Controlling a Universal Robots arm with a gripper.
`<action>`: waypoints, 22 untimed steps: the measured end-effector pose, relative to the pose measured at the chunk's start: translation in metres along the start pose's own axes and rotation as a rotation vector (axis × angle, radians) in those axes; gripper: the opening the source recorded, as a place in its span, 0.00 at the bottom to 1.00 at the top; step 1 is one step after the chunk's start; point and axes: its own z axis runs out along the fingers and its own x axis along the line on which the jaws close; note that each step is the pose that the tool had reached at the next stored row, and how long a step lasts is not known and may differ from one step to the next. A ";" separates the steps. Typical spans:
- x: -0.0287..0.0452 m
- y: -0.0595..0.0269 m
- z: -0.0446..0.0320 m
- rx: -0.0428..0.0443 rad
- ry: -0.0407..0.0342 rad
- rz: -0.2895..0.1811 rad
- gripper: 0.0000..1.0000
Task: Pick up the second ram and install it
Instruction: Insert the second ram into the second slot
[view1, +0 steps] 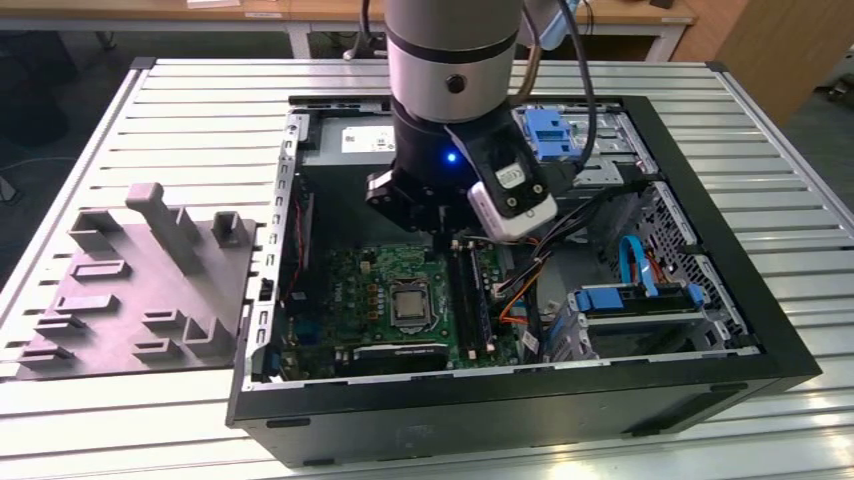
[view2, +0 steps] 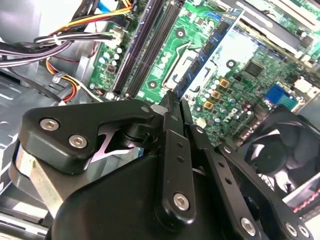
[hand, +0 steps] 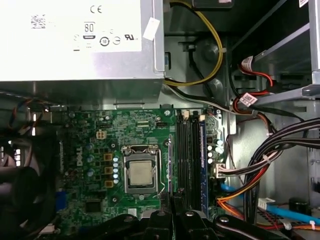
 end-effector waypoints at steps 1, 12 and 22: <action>-0.0009 0.0000 0.0010 -0.0002 0.0001 -0.004 0.13; -0.0066 0.0003 0.0103 -0.0024 0.0015 -0.043 0.13; -0.0085 0.0003 0.0137 -0.0026 0.0014 -0.043 0.13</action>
